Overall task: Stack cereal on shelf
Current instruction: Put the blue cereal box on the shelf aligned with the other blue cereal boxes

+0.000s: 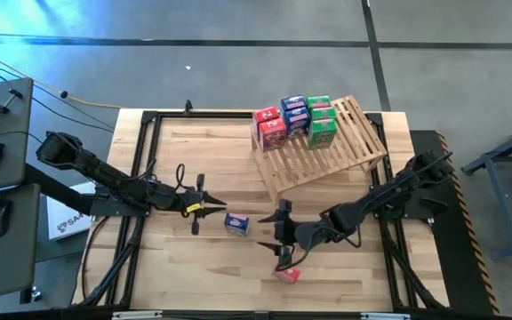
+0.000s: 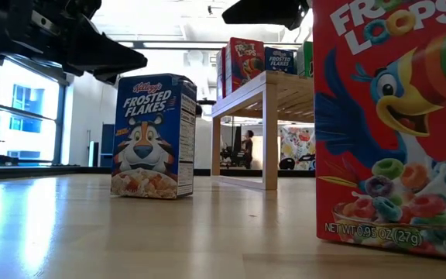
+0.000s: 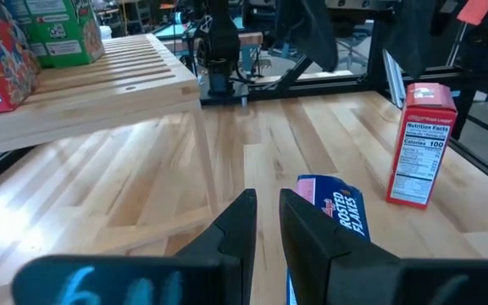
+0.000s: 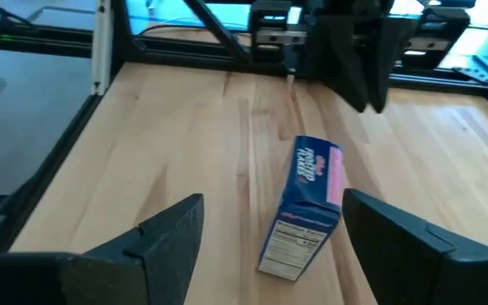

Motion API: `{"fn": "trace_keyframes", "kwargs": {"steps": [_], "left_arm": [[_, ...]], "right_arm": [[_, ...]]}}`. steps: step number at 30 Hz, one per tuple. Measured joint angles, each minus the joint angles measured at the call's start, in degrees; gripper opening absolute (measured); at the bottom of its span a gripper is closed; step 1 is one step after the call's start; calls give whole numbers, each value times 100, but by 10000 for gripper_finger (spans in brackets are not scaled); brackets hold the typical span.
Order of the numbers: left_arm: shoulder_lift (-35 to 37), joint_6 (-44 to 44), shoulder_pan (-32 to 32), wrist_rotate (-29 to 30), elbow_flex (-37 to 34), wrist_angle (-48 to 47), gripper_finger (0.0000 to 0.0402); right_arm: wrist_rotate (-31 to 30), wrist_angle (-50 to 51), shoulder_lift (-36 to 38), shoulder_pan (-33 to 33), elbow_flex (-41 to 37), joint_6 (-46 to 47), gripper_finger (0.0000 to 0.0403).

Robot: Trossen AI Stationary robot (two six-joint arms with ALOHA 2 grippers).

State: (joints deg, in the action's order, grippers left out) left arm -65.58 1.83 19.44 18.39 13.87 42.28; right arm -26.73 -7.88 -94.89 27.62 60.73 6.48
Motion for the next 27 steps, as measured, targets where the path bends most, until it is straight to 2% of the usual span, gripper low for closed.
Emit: {"fn": "trace_keyframes", "kwargs": {"steps": [5, 12, 19, 22, 27], "left_arm": [[0, 48, 2, 0, 0, 20, 44], [-2, 118, 2, 0, 4, 99, 44], [-9, 146, 2, 0, 4, 95, 44], [-9, 146, 2, 0, 4, 91, 44], [-9, 185, 2, 0, 4, 90, 44]], "right_arm": [[345, -6, 0, -5, 0, -96, 273], [224, -6, -5, -158, 0, 250, 278], [82, -127, -98, -235, 0, 161, 353], [123, -437, -118, -269, 0, 402, 385], [290, -705, -277, -245, 0, 274, 397]]}}
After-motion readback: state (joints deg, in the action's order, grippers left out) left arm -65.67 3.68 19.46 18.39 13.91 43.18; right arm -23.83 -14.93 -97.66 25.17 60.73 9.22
